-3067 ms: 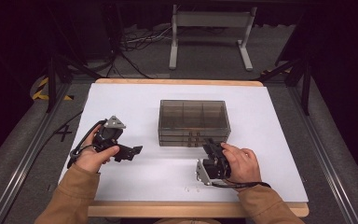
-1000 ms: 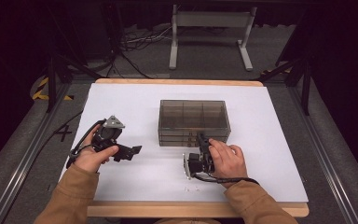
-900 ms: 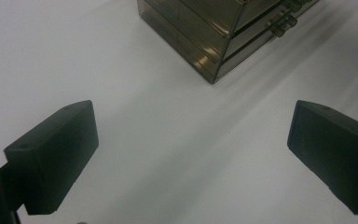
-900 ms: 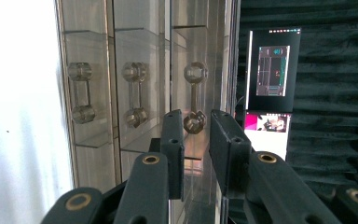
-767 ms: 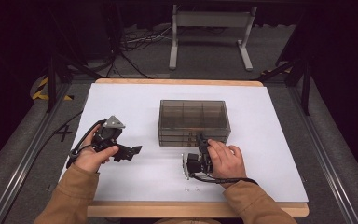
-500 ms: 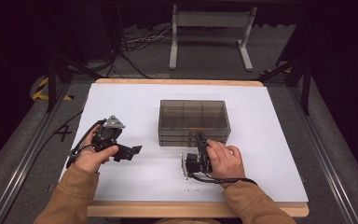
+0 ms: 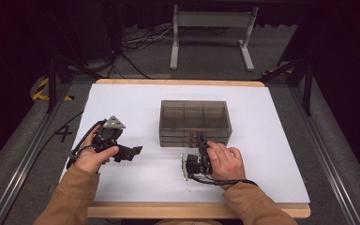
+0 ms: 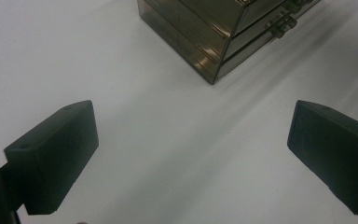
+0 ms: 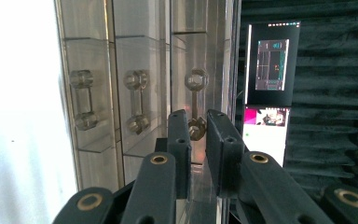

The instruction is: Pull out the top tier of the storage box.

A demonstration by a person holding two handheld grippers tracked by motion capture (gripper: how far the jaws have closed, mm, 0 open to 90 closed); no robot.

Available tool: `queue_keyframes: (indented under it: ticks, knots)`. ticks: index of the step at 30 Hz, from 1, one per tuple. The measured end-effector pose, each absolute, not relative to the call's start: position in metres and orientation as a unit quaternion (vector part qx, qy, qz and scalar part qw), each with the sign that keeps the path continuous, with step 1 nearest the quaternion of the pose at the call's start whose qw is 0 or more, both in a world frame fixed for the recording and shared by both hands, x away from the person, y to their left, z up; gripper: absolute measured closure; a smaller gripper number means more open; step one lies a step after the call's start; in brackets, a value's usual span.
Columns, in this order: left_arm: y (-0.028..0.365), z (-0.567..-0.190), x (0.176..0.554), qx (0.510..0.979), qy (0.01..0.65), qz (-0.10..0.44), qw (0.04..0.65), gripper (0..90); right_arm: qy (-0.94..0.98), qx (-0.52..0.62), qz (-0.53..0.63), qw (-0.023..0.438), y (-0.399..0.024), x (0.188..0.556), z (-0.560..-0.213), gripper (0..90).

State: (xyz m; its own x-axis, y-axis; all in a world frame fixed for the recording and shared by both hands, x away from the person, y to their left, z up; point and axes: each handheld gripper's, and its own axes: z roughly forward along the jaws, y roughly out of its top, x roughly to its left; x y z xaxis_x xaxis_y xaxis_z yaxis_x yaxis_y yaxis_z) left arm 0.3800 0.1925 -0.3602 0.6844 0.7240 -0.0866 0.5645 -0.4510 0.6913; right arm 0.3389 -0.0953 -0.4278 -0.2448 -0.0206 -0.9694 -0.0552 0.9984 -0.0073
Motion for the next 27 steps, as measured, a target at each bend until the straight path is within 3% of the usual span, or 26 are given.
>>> queue_keyframes:
  ticks: [27]
  knots:
    - [0.193,-0.36,0.38,0.843,0.384,0.113,0.359,2.4,0.793,-0.027,0.021,0.608,-0.097,0.312,-0.427,80.3]
